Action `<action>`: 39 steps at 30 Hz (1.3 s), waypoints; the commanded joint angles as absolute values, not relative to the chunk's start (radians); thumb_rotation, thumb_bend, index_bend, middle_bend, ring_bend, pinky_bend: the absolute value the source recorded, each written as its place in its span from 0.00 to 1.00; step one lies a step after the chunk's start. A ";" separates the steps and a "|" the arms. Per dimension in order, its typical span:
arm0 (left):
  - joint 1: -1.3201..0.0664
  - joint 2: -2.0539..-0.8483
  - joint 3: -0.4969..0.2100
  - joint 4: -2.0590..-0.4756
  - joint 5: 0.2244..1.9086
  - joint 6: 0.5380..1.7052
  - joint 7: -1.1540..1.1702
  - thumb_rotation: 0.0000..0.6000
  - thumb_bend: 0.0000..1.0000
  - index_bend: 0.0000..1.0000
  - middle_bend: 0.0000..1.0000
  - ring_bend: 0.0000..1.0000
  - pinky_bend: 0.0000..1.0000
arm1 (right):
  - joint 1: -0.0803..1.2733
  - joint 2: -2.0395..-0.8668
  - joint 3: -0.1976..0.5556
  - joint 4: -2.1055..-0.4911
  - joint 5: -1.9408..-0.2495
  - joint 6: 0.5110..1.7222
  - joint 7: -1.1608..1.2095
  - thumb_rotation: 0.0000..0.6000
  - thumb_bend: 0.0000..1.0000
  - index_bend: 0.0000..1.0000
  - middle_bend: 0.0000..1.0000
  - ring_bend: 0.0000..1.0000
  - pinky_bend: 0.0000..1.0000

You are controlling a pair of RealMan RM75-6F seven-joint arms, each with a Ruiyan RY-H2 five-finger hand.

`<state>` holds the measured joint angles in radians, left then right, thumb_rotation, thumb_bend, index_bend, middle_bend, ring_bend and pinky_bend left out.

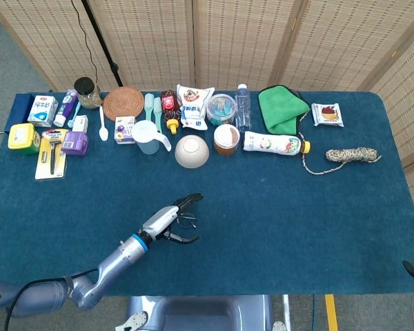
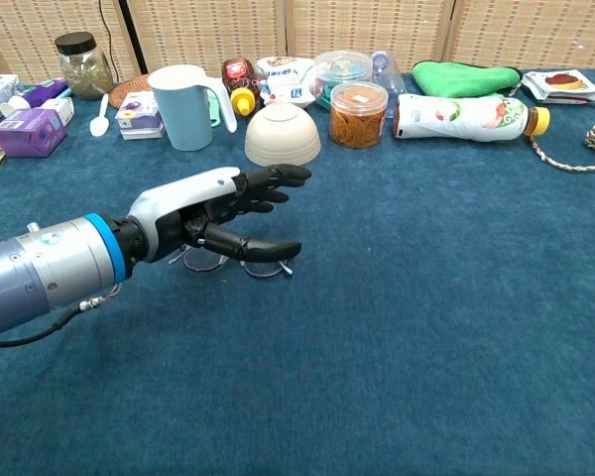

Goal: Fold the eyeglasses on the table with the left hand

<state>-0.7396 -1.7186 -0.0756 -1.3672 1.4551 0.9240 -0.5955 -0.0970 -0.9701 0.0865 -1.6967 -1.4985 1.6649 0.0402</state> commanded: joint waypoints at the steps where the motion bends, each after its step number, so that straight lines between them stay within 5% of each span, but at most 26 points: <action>1: -0.726 -1.644 -0.077 -1.431 1.482 0.974 -0.478 0.60 0.23 0.00 0.00 0.00 0.00 | -0.091 -0.972 0.086 -1.695 -1.499 1.654 0.040 1.00 0.00 0.29 0.11 0.14 0.34; 6: -0.694 -1.504 -0.066 -1.561 1.435 0.989 -0.232 0.46 0.23 0.00 0.00 0.00 0.00 | -0.076 -0.984 0.085 -1.691 -1.498 1.630 0.034 1.00 0.00 0.28 0.11 0.14 0.34; 16: -0.565 -1.271 -0.023 -1.793 1.320 1.135 0.117 0.44 0.23 0.00 0.00 0.00 0.00 | -0.039 -1.006 0.085 -1.678 -1.503 1.578 -0.010 1.00 0.00 0.26 0.09 0.14 0.30; 39: -0.187 -1.039 0.111 -1.919 1.453 1.568 0.223 0.44 0.23 0.00 0.00 0.00 0.00 | 0.029 -1.060 0.089 -1.672 -1.511 1.515 -0.067 1.00 0.00 0.22 0.07 0.10 0.22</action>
<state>-0.2205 -1.0422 0.1001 -1.9226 1.4277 1.5277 0.2049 0.0284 -1.0597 0.0890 -1.6732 -1.5108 1.5146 -0.0677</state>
